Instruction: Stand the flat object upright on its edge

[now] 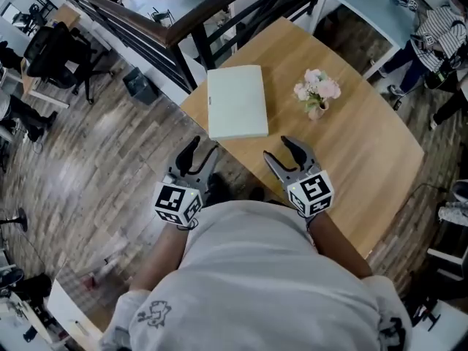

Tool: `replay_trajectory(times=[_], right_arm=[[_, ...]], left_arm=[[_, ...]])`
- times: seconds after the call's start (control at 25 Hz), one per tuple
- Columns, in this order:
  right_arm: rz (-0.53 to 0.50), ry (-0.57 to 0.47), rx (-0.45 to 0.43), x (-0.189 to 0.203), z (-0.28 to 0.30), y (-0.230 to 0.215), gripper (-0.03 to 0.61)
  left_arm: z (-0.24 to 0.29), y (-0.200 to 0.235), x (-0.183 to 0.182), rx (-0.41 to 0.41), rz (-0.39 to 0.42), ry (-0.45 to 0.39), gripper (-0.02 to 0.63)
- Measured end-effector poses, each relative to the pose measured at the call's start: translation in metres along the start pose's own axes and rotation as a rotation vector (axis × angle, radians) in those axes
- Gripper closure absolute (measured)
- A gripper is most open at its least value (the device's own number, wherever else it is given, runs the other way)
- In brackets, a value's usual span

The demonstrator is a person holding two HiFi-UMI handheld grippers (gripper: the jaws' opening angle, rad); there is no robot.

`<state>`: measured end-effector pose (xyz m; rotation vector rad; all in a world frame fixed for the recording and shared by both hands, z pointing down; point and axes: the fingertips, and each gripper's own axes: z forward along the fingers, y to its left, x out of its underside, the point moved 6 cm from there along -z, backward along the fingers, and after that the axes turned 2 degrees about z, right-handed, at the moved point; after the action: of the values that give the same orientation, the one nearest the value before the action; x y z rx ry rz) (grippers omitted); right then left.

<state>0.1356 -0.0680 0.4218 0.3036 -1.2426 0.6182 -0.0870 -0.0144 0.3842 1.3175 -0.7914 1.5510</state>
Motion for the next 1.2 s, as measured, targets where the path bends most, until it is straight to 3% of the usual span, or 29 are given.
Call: replay_trajectory(times=[0.36, 0.68, 1.2], right_arm=[[0.005, 0.034, 0.04, -0.003, 0.027, -0.022, 0.328], [0.05, 0.106, 0.064, 0.0, 0.08, -0.052, 0.328], [0.139, 0.276, 0.122, 0.029, 0.18, -0.113, 0.31]], left_arm=[[0.038, 0.024, 0.005, 0.04, -0.011, 0.03, 0.416], [0.08, 0.07, 0.019, 0.081, -0.065, 0.104, 0.416], [0.162, 0.154, 0.098, 0.138, -0.235, 0.368, 0.405]])
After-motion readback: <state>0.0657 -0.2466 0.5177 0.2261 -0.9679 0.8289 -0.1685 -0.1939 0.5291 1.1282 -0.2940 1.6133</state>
